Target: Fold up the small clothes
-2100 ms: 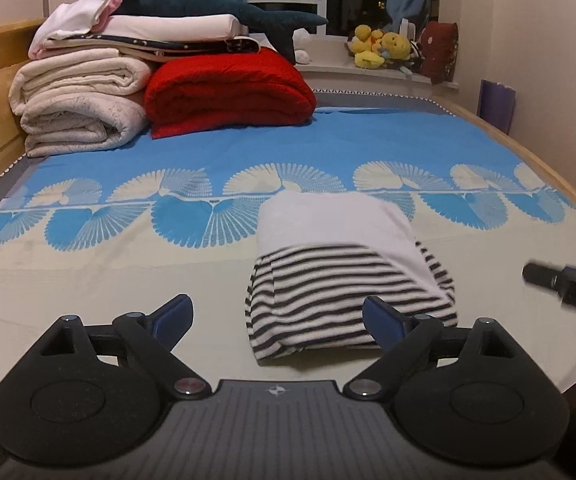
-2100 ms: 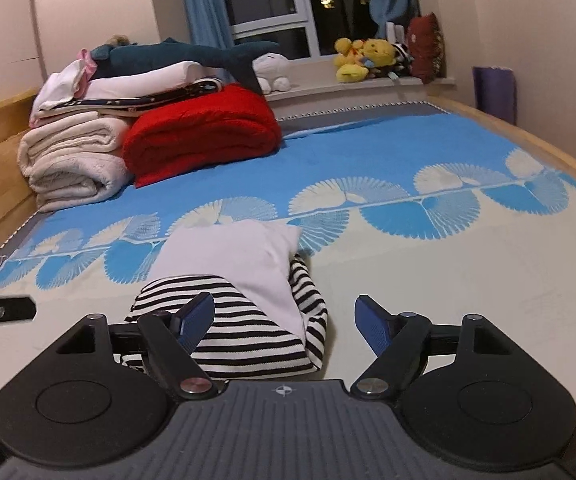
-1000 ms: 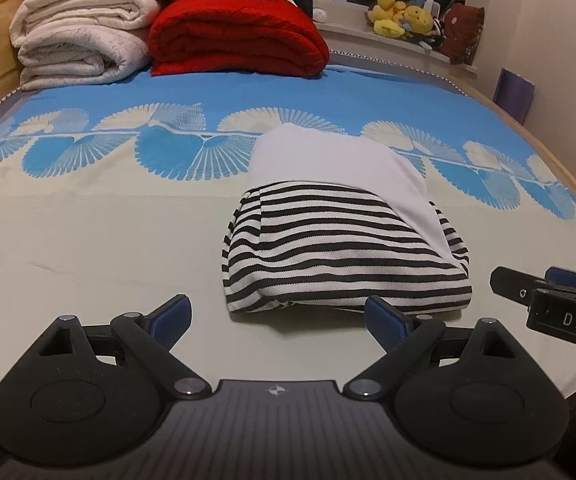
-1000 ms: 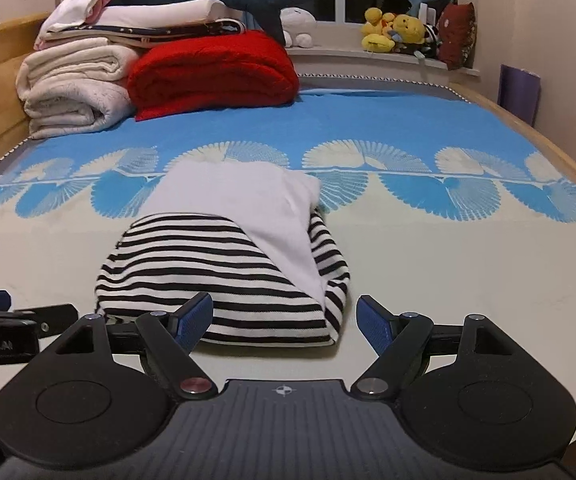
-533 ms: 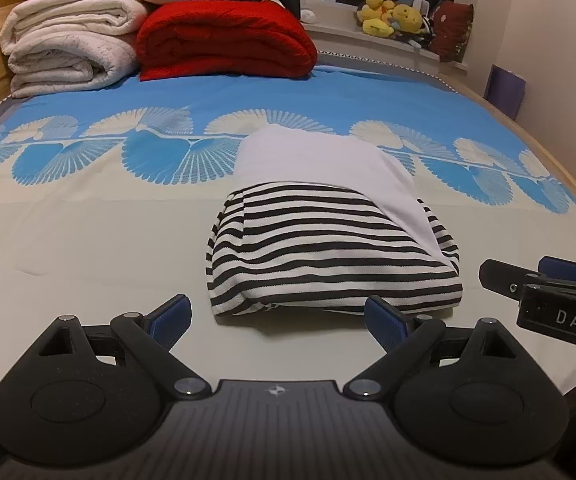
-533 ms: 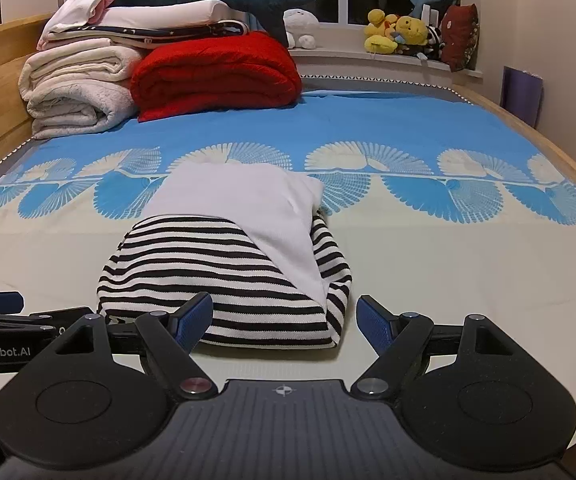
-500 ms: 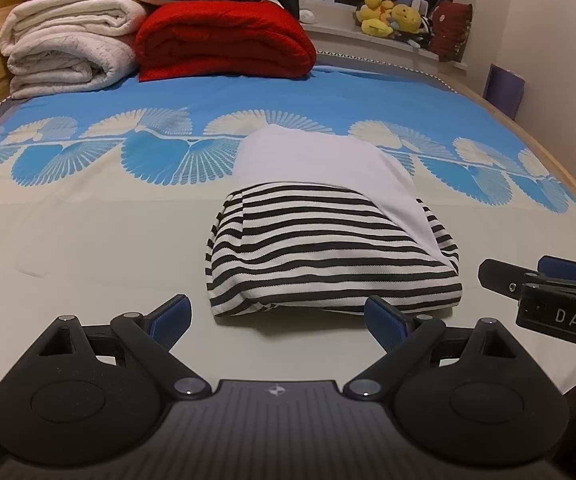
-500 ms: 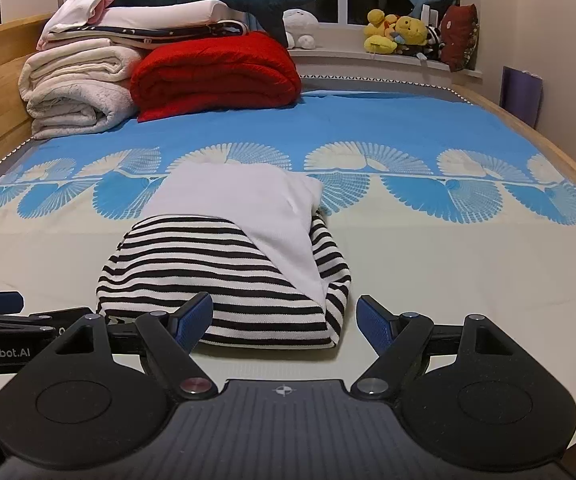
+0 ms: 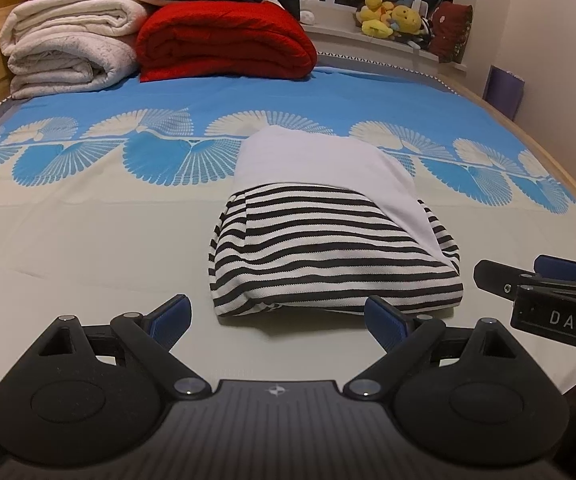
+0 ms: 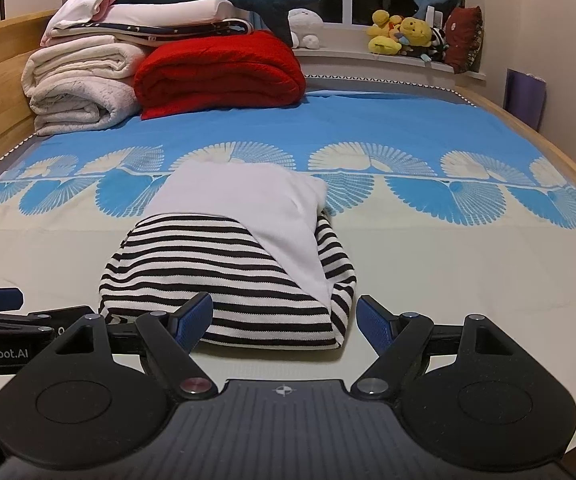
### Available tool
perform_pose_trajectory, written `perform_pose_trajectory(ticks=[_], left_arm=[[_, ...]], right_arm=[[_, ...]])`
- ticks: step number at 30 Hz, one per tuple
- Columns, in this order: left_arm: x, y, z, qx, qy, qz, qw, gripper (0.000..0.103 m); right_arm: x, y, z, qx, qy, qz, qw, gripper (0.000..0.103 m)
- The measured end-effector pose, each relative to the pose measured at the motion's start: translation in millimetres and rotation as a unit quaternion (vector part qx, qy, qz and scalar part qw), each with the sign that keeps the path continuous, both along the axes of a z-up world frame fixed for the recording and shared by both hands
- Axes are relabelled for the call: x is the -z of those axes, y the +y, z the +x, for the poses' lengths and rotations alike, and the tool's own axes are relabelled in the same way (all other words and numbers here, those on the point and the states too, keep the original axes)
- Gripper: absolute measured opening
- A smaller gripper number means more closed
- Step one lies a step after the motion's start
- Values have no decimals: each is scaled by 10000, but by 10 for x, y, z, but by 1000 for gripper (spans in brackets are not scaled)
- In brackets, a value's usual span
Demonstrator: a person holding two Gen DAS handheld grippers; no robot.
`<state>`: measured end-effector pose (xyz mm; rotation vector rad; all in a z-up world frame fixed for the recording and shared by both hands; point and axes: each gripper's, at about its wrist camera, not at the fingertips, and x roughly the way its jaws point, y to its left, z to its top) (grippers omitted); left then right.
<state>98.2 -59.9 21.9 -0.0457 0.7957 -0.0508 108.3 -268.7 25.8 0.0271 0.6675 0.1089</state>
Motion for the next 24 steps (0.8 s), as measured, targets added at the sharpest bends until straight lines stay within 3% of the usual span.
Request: perform_pose_trajectory(ticks=[24], left_arm=[[-8, -14, -8, 17, -17, 2, 10000, 96]], right_arm=[[-3, -1, 1, -4, 7, -5, 10000, 80]])
